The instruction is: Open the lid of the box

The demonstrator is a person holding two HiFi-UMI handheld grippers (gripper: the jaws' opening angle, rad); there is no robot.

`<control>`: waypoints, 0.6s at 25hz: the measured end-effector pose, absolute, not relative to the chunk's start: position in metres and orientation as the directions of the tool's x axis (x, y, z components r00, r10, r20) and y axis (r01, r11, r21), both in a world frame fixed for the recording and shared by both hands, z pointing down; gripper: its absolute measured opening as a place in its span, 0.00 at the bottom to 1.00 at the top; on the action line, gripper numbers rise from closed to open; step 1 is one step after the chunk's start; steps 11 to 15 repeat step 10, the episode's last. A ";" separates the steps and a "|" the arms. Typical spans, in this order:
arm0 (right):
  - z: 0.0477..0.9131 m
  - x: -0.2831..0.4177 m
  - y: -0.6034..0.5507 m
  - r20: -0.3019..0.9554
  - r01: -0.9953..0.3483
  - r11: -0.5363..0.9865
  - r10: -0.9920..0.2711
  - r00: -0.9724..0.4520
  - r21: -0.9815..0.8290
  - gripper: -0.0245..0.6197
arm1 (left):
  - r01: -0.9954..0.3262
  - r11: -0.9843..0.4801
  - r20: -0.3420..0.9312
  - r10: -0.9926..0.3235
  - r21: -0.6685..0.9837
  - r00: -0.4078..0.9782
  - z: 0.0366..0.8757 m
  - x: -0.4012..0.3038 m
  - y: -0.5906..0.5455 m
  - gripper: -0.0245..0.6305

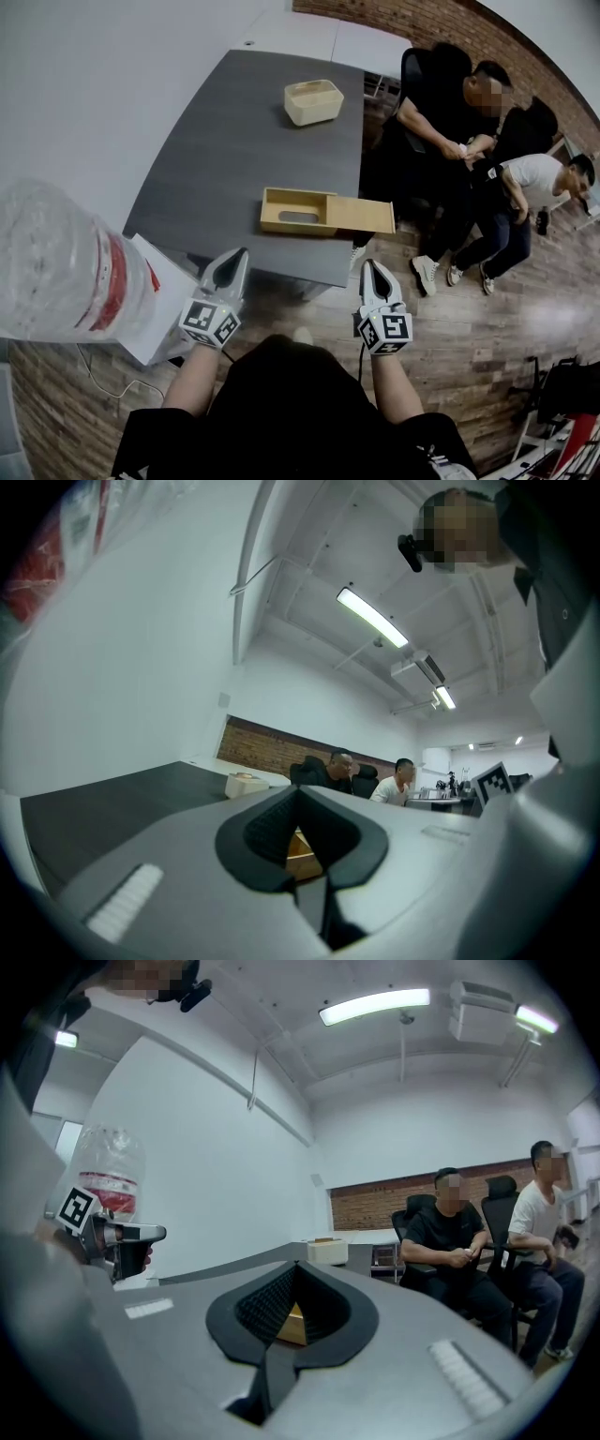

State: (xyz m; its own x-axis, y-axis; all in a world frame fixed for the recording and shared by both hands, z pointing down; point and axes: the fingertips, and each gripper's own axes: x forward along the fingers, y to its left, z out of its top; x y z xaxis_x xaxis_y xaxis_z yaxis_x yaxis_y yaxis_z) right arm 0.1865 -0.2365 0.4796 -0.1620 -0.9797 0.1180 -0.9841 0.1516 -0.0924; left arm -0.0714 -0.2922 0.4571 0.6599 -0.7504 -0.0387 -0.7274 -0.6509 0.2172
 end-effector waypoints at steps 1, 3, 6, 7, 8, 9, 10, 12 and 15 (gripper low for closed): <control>0.480 0.185 -0.236 0.122 -0.984 0.156 -0.979 -0.165 -0.081 0.04 | -0.728 -0.650 -0.038 -0.751 0.220 0.659 0.458 -0.072 -0.292 0.04; 0.481 0.185 -0.237 0.125 -0.983 0.160 -0.977 -0.170 -0.085 0.04 | -0.728 -0.648 -0.038 -0.752 0.223 0.658 0.459 -0.072 -0.293 0.04; 0.481 0.186 -0.238 0.126 -0.982 0.159 -0.977 -0.171 -0.103 0.04 | -0.729 -0.647 -0.039 -0.753 0.225 0.657 0.459 -0.072 -0.294 0.04; 0.481 0.187 -0.238 0.125 -0.982 0.159 -0.977 -0.172 -0.102 0.04 | -0.728 -0.647 -0.039 -0.753 0.225 0.657 0.459 -0.071 -0.295 0.04; 0.480 0.188 -0.238 0.125 -0.982 0.160 -0.977 -0.172 -0.100 0.04 | -0.728 -0.648 -0.038 -0.752 0.224 0.658 0.458 -0.071 -0.295 0.04; 0.480 0.188 -0.239 0.124 -0.982 0.161 -0.977 -0.173 -0.098 0.04 | -0.727 -0.649 -0.038 -0.751 0.223 0.659 0.458 -0.070 -0.296 0.04; 0.480 0.188 -0.239 0.124 -0.982 0.162 -0.977 -0.173 -0.096 0.04 | -0.727 -0.650 -0.037 -0.750 0.222 0.660 0.458 -0.070 -0.297 0.04; 0.480 0.188 -0.239 0.124 -0.982 0.162 -0.977 -0.173 -0.096 0.04 | -0.727 -0.650 -0.037 -0.750 0.222 0.660 0.458 -0.070 -0.297 0.04; 0.480 0.188 -0.239 0.124 -0.982 0.162 -0.977 -0.173 -0.096 0.04 | -0.727 -0.650 -0.037 -0.750 0.222 0.660 0.458 -0.070 -0.297 0.04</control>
